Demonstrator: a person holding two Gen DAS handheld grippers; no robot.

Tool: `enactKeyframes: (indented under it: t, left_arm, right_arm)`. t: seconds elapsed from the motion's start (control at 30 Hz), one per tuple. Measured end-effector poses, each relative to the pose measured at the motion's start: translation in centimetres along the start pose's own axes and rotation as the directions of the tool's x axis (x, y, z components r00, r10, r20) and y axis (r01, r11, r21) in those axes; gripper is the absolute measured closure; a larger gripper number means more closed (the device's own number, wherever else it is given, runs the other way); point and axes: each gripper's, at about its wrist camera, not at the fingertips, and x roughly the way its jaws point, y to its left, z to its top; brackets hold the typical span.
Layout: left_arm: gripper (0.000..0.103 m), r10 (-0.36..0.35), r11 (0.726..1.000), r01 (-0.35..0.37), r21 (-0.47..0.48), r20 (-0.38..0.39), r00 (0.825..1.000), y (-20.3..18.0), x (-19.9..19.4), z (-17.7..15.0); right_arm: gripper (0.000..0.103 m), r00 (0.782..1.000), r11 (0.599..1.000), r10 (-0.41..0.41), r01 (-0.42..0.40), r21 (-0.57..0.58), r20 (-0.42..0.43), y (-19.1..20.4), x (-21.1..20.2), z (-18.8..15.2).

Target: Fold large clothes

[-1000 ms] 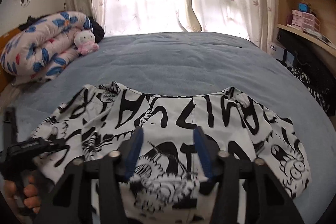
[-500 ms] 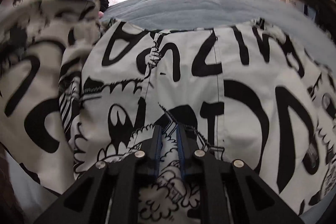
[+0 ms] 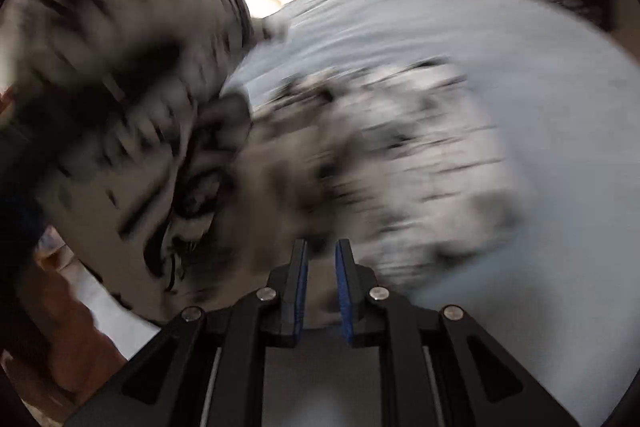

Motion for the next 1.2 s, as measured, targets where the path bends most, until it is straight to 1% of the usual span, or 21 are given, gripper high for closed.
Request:
enactKeyframes:
  t: [0.03,0.07,0.1,0.13,0.17,0.23,0.3,0.4,0.5,0.57,0.6,0.63,0.7,0.77,0.8,0.83,0.9,1.03,1.1,1.13,1.2]
  left_arm:
    - [0.094,0.021,1.0,-0.021,0.009,-0.056,0.998,-0.3,2.2,-0.7]
    - [0.094,0.057,0.998,-0.056,0.018,-0.129,0.99,-0.5,4.8,-1.8]
    - [0.094,0.094,0.996,-0.092,0.017,-0.184,0.978,-0.6,6.8,-2.9]
    - [0.094,0.114,0.993,-0.115,0.007,-0.218,0.969,-0.1,8.2,-3.8]
    - [0.093,0.112,0.993,-0.115,-0.001,-0.218,0.969,0.4,8.7,-4.3]
    - [0.092,0.11,0.994,-0.111,0.005,-0.202,0.973,0.6,8.3,-4.2]
    - [0.09,0.101,0.995,-0.101,0.014,-0.217,0.971,0.7,7.6,-3.7]
    - [0.085,0.068,0.997,-0.072,-0.009,-0.259,0.964,1.1,6.2,-3.2]
    - [0.08,0.047,0.997,-0.062,-0.039,-0.3,0.953,1.8,5.0,-2.1]
    - [0.078,0.03,0.997,-0.051,-0.057,-0.323,0.946,2.0,3.4,-2.5]
    - [0.078,0.027,0.997,-0.048,-0.056,-0.333,0.943,2.2,2.7,-2.9]
    - [0.078,0.027,0.997,-0.049,-0.057,-0.342,0.939,2.6,2.3,-3.0]
    - [0.078,0.03,0.996,-0.057,-0.067,-0.343,0.939,3.3,1.6,-3.3]
    - [0.077,0.039,0.996,-0.064,-0.063,-0.336,0.941,3.1,1.0,-3.7]
    - [0.077,0.051,0.996,-0.073,-0.054,-0.331,0.942,3.1,1.0,-3.9]
    - [0.077,0.059,0.996,-0.079,-0.047,-0.326,0.944,2.7,0.9,-4.1]
    - [0.077,0.086,0.995,-0.1,-0.029,-0.311,0.946,1.1,1.9,-4.0]
    - [0.077,0.126,0.991,-0.13,0.005,-0.283,0.951,0.2,1.7,-4.8]
    - [0.076,0.137,0.99,-0.137,0.016,-0.277,0.951,0.1,1.9,-4.6]
    - [0.076,0.139,0.99,-0.139,0.02,-0.278,0.95,0.1,2.0,-4.5]
    - [0.075,0.137,0.99,-0.137,0.023,-0.287,0.948,0.2,1.9,-4.4]
  right_arm:
    - [0.089,0.999,0.999,-0.049,0.049,0.013,0.002,-1.5,-0.4,0.1]
    - [0.089,0.997,0.997,-0.077,0.077,0.027,-0.002,-3.0,-0.7,0.5]
    - [0.089,0.996,0.995,-0.092,0.092,0.043,-0.007,-4.2,-1.0,0.4]
    - [0.089,0.995,0.993,-0.098,0.099,0.059,-0.014,-5.1,-1.2,0.4]
    - [0.089,0.995,0.992,-0.101,0.103,0.075,-0.026,-6.1,-1.3,0.3]
    - [0.089,0.995,0.992,-0.092,0.095,0.087,-0.033,-7.1,-1.4,0.1]
    - [0.089,0.996,0.992,-0.079,0.083,0.09,-0.042,-7.5,-1.1,0.4]
    - [0.089,0.999,0.994,-0.035,0.038,0.102,-0.036,-7.9,-1.1,1.2]
    - [0.088,1.0,0.995,-0.006,0.007,0.097,-0.013,-7.0,-1.3,2.5]
    - [0.073,1.0,0.994,0.008,-0.008,0.105,0.004,-7.3,-1.6,3.7]
    - [0.061,1.0,0.993,0.017,-0.019,0.113,0.018,-7.1,-2.0,3.9]
    - [0.052,0.999,0.992,0.032,-0.036,0.121,0.033,-7.0,-2.5,4.2]
    - [0.048,0.997,0.99,0.065,-0.069,0.126,0.038,-6.7,-2.9,4.5]
    - [0.047,0.992,0.98,0.126,-0.129,0.154,0.031,-6.4,-3.2,4.6]
    - [0.044,0.986,0.97,0.164,-0.165,0.176,0.021,-6.2,-3.2,4.6]
    - [0.037,0.978,0.957,0.21,-0.207,0.202,0.006,-6.1,-2.9,4.8]
    - [0.031,0.96,0.934,0.275,-0.254,0.252,-0.048,-5.9,-1.7,5.2]
    - [0.031,0.916,0.887,0.376,-0.313,0.34,-0.137,-4.8,1.0,5.6]
    - [0.031,0.901,0.875,0.402,-0.325,0.357,-0.164,-4.3,2.2,5.6]
    - [0.031,0.9,0.878,0.396,-0.314,0.361,-0.183,-4.0,3.0,5.7]
    - [0.032,0.909,0.896,0.366,-0.287,0.338,-0.201,-3.3,3.9,5.8]
